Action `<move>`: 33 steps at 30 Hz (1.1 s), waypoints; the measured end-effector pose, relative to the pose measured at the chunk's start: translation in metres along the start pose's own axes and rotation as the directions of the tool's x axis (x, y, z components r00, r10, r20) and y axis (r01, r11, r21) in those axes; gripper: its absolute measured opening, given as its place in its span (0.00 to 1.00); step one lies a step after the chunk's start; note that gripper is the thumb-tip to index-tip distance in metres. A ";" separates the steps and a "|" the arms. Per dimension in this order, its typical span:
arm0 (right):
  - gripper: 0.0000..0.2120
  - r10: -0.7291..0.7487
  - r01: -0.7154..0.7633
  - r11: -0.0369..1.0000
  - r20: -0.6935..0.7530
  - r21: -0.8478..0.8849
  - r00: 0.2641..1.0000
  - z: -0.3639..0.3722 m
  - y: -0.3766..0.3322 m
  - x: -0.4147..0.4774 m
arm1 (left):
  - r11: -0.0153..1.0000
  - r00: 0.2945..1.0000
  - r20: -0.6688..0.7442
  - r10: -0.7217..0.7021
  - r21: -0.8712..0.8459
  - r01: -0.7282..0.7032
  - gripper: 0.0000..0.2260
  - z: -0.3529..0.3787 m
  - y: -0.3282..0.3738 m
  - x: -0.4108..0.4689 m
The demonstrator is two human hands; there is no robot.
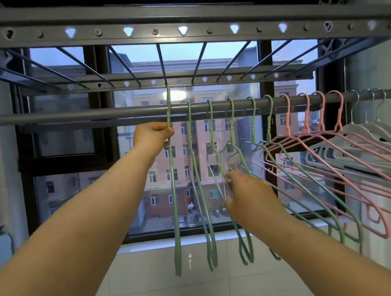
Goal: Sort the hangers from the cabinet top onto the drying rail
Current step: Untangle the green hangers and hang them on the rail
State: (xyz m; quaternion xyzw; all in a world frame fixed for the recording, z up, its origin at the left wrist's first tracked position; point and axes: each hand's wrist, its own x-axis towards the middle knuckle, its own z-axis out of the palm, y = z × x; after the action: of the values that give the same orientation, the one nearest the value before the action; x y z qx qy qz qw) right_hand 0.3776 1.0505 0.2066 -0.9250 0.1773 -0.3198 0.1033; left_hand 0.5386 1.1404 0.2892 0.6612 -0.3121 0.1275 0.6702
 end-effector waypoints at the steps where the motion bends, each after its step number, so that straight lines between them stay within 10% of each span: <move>1: 0.07 0.012 -0.011 0.999 -0.008 0.030 1.000 0.000 0.002 0.000 | 1.000 1.000 -0.009 -0.003 -0.001 0.003 0.11 -0.001 0.000 0.001; 16: 0.16 0.161 -0.219 0.780 0.149 0.586 0.976 -0.008 0.024 -0.012 | 0.994 0.992 0.065 -0.111 0.019 0.111 0.11 0.009 -0.010 -0.010; 33: 0.13 0.173 -0.235 0.787 0.160 0.570 0.972 -0.012 0.024 -0.026 | 0.992 0.994 -0.039 -0.098 0.072 0.101 0.18 0.000 -0.017 -0.021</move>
State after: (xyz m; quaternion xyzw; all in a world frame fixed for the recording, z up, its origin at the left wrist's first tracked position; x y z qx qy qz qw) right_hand 0.3444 1.0380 0.1945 -0.8382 0.1638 -0.2993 0.4254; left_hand 0.5323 1.1441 0.2637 0.6978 -0.2618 0.1172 0.6563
